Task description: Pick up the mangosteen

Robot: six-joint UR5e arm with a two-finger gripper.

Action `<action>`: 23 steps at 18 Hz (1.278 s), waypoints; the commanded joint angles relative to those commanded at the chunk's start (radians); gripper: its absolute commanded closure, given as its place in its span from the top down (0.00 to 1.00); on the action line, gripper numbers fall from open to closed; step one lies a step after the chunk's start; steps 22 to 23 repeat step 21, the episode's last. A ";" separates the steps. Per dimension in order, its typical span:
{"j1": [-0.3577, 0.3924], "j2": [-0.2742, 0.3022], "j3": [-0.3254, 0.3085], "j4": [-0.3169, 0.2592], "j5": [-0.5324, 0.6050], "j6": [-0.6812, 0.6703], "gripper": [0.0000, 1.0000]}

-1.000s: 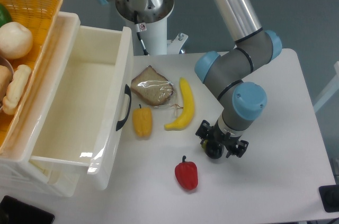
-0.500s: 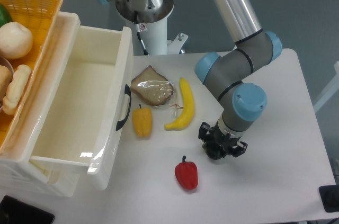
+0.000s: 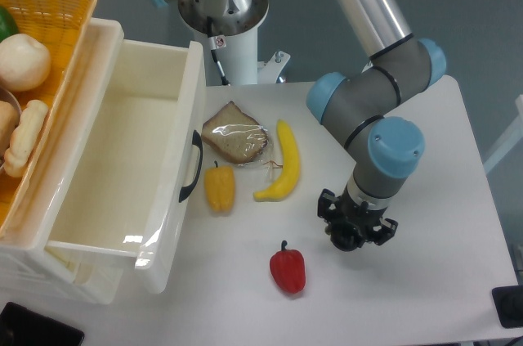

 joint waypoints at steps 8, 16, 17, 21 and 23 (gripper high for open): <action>0.002 0.014 0.046 -0.003 0.042 0.075 0.07; 0.025 0.046 0.069 -0.112 0.093 0.226 0.06; 0.023 0.049 0.069 -0.120 0.121 0.232 0.06; 0.026 0.054 0.069 -0.144 0.137 0.261 0.06; 0.026 0.054 0.069 -0.144 0.137 0.261 0.06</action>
